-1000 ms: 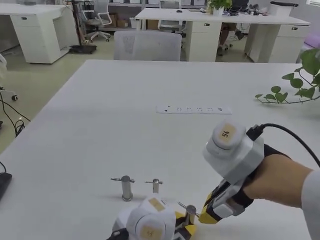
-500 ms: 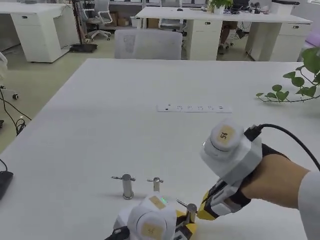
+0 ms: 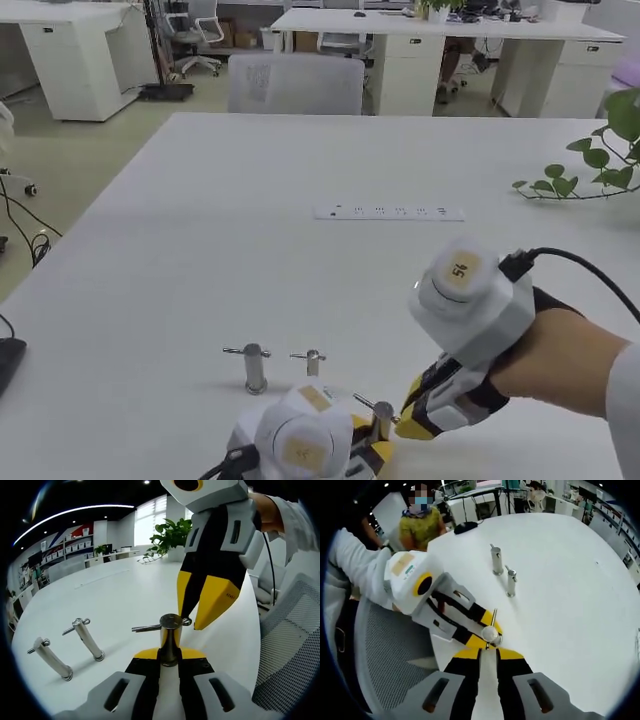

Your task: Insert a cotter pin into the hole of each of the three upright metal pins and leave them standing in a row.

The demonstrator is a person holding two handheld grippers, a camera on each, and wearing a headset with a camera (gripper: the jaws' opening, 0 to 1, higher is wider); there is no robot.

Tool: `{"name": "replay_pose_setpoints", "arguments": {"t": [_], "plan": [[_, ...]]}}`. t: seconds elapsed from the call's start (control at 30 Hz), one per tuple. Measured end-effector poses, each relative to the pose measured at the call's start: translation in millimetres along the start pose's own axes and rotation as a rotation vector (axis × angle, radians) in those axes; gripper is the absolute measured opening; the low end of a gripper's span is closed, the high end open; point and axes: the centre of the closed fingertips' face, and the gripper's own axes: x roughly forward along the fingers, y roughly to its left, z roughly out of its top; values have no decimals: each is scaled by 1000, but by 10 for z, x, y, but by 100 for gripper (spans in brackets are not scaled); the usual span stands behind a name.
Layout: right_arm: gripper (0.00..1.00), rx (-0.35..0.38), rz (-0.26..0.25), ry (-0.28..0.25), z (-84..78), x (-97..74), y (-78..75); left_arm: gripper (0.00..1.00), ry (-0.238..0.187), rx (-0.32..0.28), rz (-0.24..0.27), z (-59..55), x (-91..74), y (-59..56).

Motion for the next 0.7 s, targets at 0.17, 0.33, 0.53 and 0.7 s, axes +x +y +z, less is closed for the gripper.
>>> {"name": "replay_pose_setpoints", "arguments": {"t": [0.17, 0.33, 0.53, 0.7], "plan": [[15, 19, 5, -6, -55, -7, 3, 12, 2, 34, -7, 3, -3, 0], [18, 31, 4, -23, -86, -24, -9, 18, 2, 19, -11, 10, -19, 36], [22, 36, 8, -49, -117, -21, -6, 29, 32, 26, -70, -31, -73, -2], [26, 35, 2, -67, -158, 11, 4, 34, 46, 3, -98, -43, -181, 77]]}}
